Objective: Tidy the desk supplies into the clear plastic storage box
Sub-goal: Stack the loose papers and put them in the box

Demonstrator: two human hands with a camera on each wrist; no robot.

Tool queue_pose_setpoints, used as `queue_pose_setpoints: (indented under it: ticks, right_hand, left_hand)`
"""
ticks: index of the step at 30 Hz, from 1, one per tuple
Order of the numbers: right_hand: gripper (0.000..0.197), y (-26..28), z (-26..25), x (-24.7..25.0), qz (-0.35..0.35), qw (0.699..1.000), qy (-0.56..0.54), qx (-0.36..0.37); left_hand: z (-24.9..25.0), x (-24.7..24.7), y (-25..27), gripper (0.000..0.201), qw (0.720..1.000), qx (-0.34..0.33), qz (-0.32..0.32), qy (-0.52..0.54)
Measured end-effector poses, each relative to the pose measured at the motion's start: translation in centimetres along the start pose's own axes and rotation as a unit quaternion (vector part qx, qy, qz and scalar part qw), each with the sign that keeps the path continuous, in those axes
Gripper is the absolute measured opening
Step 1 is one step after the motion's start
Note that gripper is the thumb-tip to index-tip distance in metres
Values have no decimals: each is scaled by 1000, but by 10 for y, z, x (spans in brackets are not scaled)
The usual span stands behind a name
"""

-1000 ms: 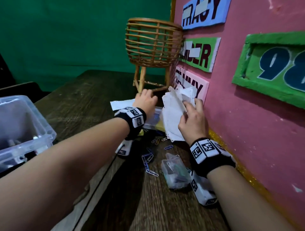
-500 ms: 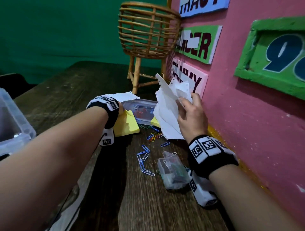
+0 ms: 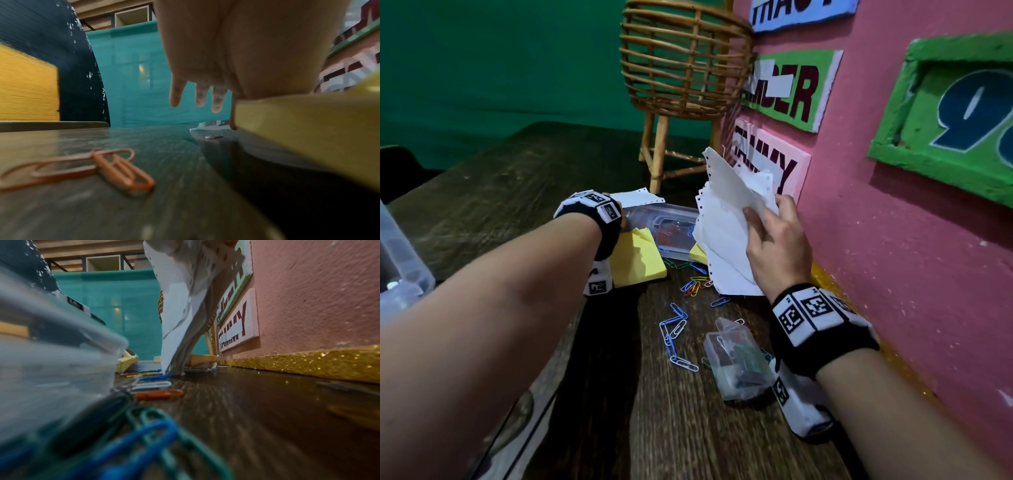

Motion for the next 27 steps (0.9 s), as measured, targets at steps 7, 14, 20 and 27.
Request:
queue_pose_setpoints:
  ticks: [7,14,20,27]
  right_hand:
    - [32,-1,-1,0,-15,1000,22,-13]
    - [31,-1,-1,8,-22,998,26,-54]
    - [60,6,-4,34,41,992,-48,-114]
    - [39,9,-7,85,122,931,-238,-248]
  left_hand:
    - [25,62,140,40,999,7,-29,18]
    - [43,106,191,34,975,-14,195,110]
    - [72,163,285,24,897,-164,320,256]
    - [69,194,378,26,669,-157,356,633]
Point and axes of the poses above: each hand's wrist, its own y-axis away from the middle knuckle, its own x-axis out of the back of the hand, z = x × y, the point moved 1 cm from there along -y, towards the middle knuckle, and after that the axes turned 2 degrees about -x, right-handed, at the moved point
